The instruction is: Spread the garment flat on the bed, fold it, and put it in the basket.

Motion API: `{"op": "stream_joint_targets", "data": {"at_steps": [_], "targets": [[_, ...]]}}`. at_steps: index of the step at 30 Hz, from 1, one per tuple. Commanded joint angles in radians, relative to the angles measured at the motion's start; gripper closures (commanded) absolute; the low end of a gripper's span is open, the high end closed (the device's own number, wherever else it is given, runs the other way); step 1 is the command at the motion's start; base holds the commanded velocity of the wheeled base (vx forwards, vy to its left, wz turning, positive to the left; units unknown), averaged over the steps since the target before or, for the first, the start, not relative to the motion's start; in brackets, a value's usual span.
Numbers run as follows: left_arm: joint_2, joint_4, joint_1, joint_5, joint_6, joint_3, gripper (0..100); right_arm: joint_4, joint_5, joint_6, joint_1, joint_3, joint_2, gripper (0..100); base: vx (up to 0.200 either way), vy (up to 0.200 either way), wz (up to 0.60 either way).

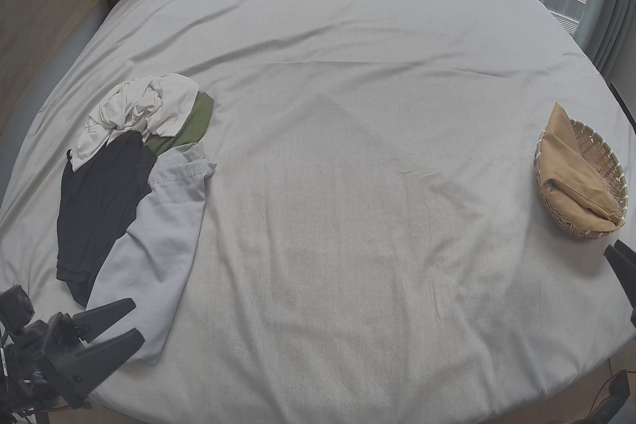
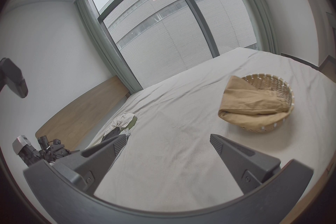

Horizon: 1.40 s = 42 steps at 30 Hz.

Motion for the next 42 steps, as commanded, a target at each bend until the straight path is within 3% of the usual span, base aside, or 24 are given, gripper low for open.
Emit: {"op": "stream_joint_targets", "data": {"at_steps": [1, 9, 13, 15, 18, 21, 25, 28, 30, 38, 41, 42], "targets": [[-0.2, 0.111, 0.064, -0.006, 0.026, 0.021, 0, 0.078, 0.017, -0.001, -0.042, 0.052, -0.177, 0, 0.0, 0.0, 0.0], [-0.387, 0.294, 0.128, -0.011, 0.049, 0.021, 0, 0.302, 0.091, -0.006, -0.15, 0.077, -0.423, 0, 0.0, 0.0, 0.0], [-0.482, 0.387, 0.165, -0.026, 0.051, 0.021, 0, 0.363, 0.135, -0.057, -0.21, 0.124, -0.512, 0, 0.0, 0.0, 0.0], [-0.519, 0.416, 0.182, -0.039, 0.051, 0.021, 0, 0.345, 0.118, -0.078, -0.21, 0.153, -0.51, 0, 0.0, 0.0, 0.0], [-0.625, 0.499, 0.226, -0.054, 0.065, 0.021, 0, 0.44, -0.021, -0.127, -0.21, 0.153, -0.509, 0, 0.0, 0.0, 0.0], [-0.702, 0.58, 0.274, -0.054, 0.106, 0.021, 0, 0.446, -0.165, -0.218, -0.208, 0.153, -0.512, 0, 0.0, 0.0, 0.0], [-0.748, 0.694, 0.315, -0.003, 0.209, 0.021, 0, 0.497, -0.259, -0.345, -0.208, 0.153, -0.509, 0, 0.0, 0.0, 0.0], [-0.748, 0.732, 0.317, 0.064, 0.258, 0.021, 0, 0.521, -0.254, -0.351, -0.208, 0.153, -0.509, 0, 0.0, 0.0, 0.0], [-0.748, 0.777, 0.323, 0.152, 0.31, 0.021, 0, 0.511, -0.254, -0.353, -0.205, 0.153, -0.51, 0, 0.0, 0.0, 0.0], [-0.748, 0.775, 0.387, 0.193, 0.37, 0.021, 0, 0.509, -0.225, -0.367, -0.202, 0.153, -0.512, 0, 0.0, 0.0, 0.0], [-0.749, 0.775, 0.393, 0.201, 0.375, 0.021, 0, 0.508, -0.208, -0.385, -0.105, 0.153, -0.587, 0, 0.0, 0.0, 0.0], [-0.749, 0.775, 0.393, 0.202, 0.376, 0.021, 0, 0.508, -0.205, -0.386, -0.114, 0.153, -0.585, 0, 0.0, 0.0, 0.0]]}}
